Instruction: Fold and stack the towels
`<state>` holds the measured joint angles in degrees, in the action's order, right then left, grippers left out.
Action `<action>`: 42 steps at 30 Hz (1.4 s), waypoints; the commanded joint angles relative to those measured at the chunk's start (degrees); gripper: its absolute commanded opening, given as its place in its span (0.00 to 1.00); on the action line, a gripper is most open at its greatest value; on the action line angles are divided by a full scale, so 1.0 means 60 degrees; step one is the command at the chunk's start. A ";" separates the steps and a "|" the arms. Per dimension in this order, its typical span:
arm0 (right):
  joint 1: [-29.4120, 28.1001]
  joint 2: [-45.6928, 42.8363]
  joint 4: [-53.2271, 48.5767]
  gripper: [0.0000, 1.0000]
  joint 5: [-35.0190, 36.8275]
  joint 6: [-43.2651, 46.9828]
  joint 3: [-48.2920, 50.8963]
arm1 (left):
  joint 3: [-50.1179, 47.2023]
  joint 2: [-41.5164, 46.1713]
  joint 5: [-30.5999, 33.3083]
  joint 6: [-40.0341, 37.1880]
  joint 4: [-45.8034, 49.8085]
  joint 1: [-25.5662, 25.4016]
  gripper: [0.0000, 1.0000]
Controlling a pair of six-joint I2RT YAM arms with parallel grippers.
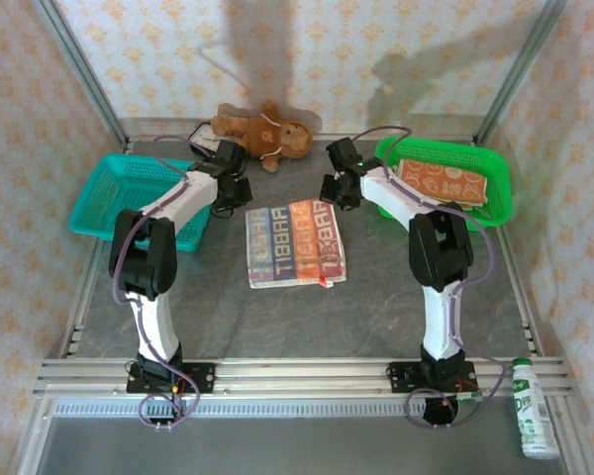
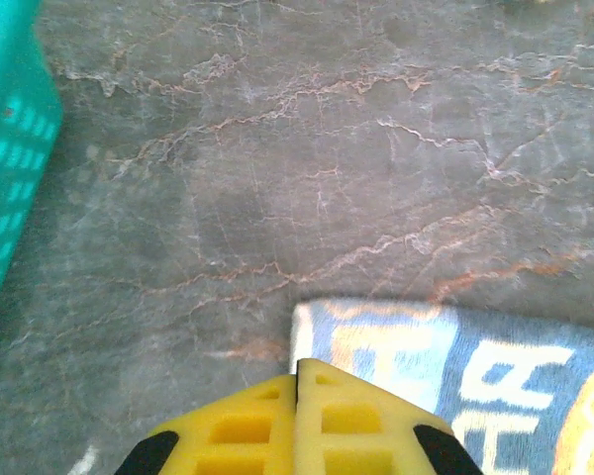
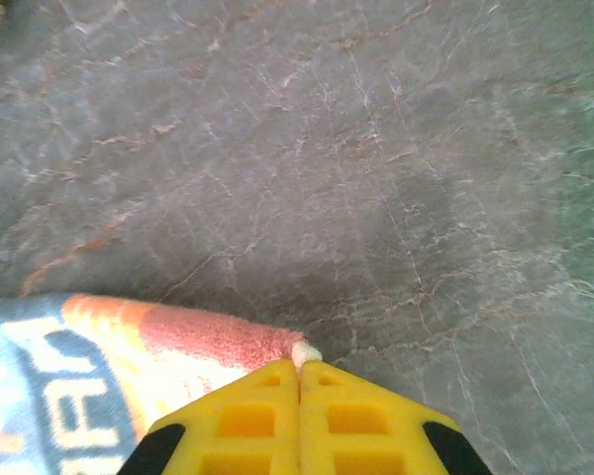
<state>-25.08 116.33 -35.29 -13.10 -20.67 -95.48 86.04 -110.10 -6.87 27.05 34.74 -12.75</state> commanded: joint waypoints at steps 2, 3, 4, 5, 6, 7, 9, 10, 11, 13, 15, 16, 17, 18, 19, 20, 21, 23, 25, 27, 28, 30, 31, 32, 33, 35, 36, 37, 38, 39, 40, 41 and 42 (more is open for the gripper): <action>-0.0015 -0.0795 0.0482 0.00 0.0181 0.0032 0.0971 | -0.0741 0.0642 -0.0024 0.0021 -0.0205 -0.0085 0.00; -0.0015 -0.0903 0.0581 0.00 0.0152 0.0007 0.1163 | -0.0846 0.0682 -0.0109 0.0047 -0.0290 -0.0072 0.00; -0.0018 -0.0944 0.0623 0.00 0.0132 -0.0007 0.1279 | -0.0906 0.0652 -0.0250 0.0063 -0.0351 -0.0077 0.00; -0.0018 -0.0937 0.0623 0.00 0.0119 -0.0002 0.1347 | -0.0861 0.0553 -0.0451 0.0062 -0.0367 -0.0073 0.00; -0.0017 -0.0926 0.0636 0.00 0.0126 0.0004 0.1413 | -0.0822 0.0440 -0.0607 0.0056 -0.0408 -0.0090 0.00; -0.0010 -0.0901 0.0687 0.00 0.0155 0.0029 0.1470 | -0.0780 0.0312 -0.0677 0.0069 -0.0474 -0.0112 0.03; -0.0014 -0.0824 0.0711 0.00 0.0258 0.0070 0.1507 | -0.0656 0.0172 -0.0799 0.0092 -0.0609 -0.0149 0.14; -0.0009 -0.0755 0.0698 0.00 0.0312 0.0096 0.1492 | -0.0558 -0.0203 -0.0830 0.0079 -0.0654 -0.0174 0.18; -0.0015 -0.0695 0.0696 0.00 0.0348 0.0126 0.1471 | -0.0454 -0.0377 -0.0845 0.0092 -0.0702 -0.0215 0.20; -0.0006 -0.0586 0.0670 0.00 0.0340 0.0134 0.1387 | -0.0209 -0.0718 -0.0823 0.0077 -0.0724 -0.0253 0.21; -0.0008 -0.0498 0.0623 0.00 0.0280 0.0162 0.1289 | 0.0097 -0.1113 -0.0779 0.0041 -0.0620 -0.0262 0.21; -0.0007 -0.0457 0.0623 0.00 0.0279 0.0150 0.1240 | 0.0250 -0.1304 -0.0747 0.0025 -0.0584 -0.0276 0.21; -0.0010 -0.0422 0.0626 0.00 0.0266 0.0167 0.1184 | 0.0384 -0.1474 -0.0693 0.0032 -0.0536 -0.0277 0.21; -0.0009 -0.0373 0.0588 0.00 0.0266 0.0197 0.1115 | 0.0522 -0.1594 -0.0634 0.0019 -0.0491 -0.0277 0.21; -0.0006 -0.0310 0.0534 0.00 0.0245 0.0220 0.1000 | 0.0649 -0.1717 -0.0582 0.0004 -0.0452 -0.0277 0.21; -0.0006 -0.0235 0.0457 0.00 0.0250 0.0251 0.0872 | 0.0748 -0.1828 -0.0569 -0.0005 -0.0461 -0.0277 0.22; -0.0001 -0.0190 0.0420 0.00 0.0229 0.0273 0.0793 | 0.0836 -0.1906 -0.0515 -0.0018 -0.0447 -0.0277 0.22; -0.0009 -0.0114 0.0392 0.00 0.0180 0.0271 0.0656 | 0.1056 -0.2038 -0.0379 -0.0033 -0.0320 -0.0284 0.23; -0.0016 -0.0084 0.0374 0.00 0.0154 0.0279 0.0584 | 0.1152 -0.2100 -0.0299 -0.0052 -0.0268 -0.0284 0.23; -0.0008 -0.0033 0.0376 0.00 0.0122 0.0277 0.0548 | 0.1143 -0.2060 -0.0284 -0.0040 -0.0295 -0.0279 0.25; -0.0007 -0.0005 0.0374 0.00 0.0118 0.0270 0.0533 | 0.1117 -0.2025 -0.0330 -0.0040 -0.0356 -0.0267 0.25; -0.0009 0.0020 0.0374 0.00 0.0102 0.0276 0.0542 | 0.0984 -0.1870 -0.0354 0.0036 -0.0573 -0.0270 0.25; -0.0007 0.0056 0.0385 0.00 0.0087 0.0266 0.0533 | 0.0987 -0.1863 -0.0356 0.0066 -0.0629 -0.0264 0.26; -0.0013 0.0071 0.0397 0.00 0.0082 0.0264 0.0525 | 0.1054 -0.1915 -0.0341 0.0037 -0.0549 -0.0264 0.26; -0.0009 0.0089 0.0403 0.00 0.0075 0.0241 0.0533 | 0.1169 -0.2015 -0.0294 0.0001 -0.0409 -0.0282 0.26; -0.0006 0.0115 0.0403 0.00 0.0067 0.0216 0.0512 | 0.1346 -0.2230 -0.0298 -0.0085 -0.0167 -0.0282 0.26; -0.0021 0.0123 0.0405 0.00 0.0074 0.0205 0.0504 | 0.1402 -0.2333 -0.0301 -0.0106 -0.0097 -0.0283 0.27; -0.0019 0.0121 0.0403 0.00 0.0067 0.0197 0.0504 | 0.1396 -0.2415 -0.0293 -0.0113 -0.0076 -0.0278 0.28; -0.0009 0.0123 0.0414 0.00 0.0074 0.0198 0.0504 | 0.1394 -0.2474 -0.0278 -0.0124 -0.0090 -0.0277 0.30; -0.0016 0.0137 0.0417 0.00 0.0074 0.0192 0.0504 | 0.1390 -0.2555 -0.0279 -0.0140 -0.0109 -0.0277 0.32; -0.0002 0.0138 0.0403 0.00 0.0085 0.0182 0.0504 | 0.1420 -0.2626 -0.0287 -0.0157 -0.0096 -0.0277 0.32; -0.0010 0.0165 0.0403 0.00 0.0085 0.0181 0.0504 | 0.1453 -0.2703 -0.0275 -0.0164 -0.0071 -0.0277 0.32; -0.0001 0.0188 0.0404 0.00 0.0104 0.0204 0.0489 | 0.1501 -0.2791 -0.0249 -0.0199 -0.0049 -0.0286 0.31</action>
<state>-25.06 116.97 -32.10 -13.17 -19.64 -90.87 93.80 -124.86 -10.04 26.85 32.36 -14.31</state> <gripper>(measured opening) 0.042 0.313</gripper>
